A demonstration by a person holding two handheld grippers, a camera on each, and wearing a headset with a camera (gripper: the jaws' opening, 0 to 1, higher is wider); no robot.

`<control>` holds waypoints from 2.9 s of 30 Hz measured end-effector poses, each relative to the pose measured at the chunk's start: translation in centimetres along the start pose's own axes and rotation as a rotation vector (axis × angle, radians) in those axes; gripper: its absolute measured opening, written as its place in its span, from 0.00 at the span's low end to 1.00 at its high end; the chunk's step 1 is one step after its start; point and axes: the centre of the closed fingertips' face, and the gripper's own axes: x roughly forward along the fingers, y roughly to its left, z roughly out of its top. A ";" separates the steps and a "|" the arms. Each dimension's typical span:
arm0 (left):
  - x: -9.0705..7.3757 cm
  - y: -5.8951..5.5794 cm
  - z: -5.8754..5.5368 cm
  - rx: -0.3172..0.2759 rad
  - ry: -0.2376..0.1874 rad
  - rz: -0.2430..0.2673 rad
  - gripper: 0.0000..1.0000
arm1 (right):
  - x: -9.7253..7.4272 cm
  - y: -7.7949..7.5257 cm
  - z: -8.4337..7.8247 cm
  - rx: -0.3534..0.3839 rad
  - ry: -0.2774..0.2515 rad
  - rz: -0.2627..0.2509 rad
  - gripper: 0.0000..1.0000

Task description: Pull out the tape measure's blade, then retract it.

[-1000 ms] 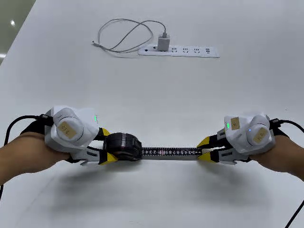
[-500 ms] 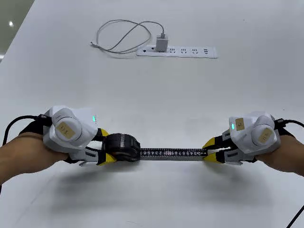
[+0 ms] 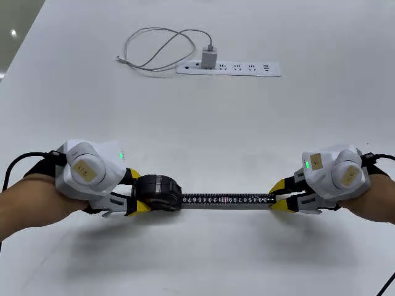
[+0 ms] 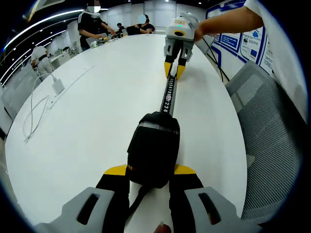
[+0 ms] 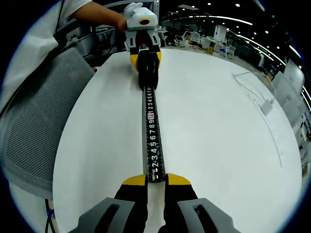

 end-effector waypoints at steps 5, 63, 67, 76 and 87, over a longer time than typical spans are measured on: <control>0.0 0.0 0.0 0.000 -0.001 -0.001 0.26 | -0.3 0.0 -0.4 0.000 0.011 -0.001 0.08; 0.2 0.1 0.1 -0.001 -0.001 0.000 0.27 | -2.9 0.3 -4.1 0.012 0.134 -0.008 0.09; 0.2 0.1 0.2 -0.003 -0.001 -0.001 0.27 | -3.0 0.1 -4.5 0.020 0.140 -0.004 0.09; 0.3 0.1 0.2 -0.009 0.010 0.000 0.27 | -2.8 0.1 -4.5 0.001 0.163 0.007 0.10; 0.2 0.1 0.2 -0.011 0.009 0.006 0.28 | -2.8 0.2 -4.3 0.005 0.167 0.001 0.11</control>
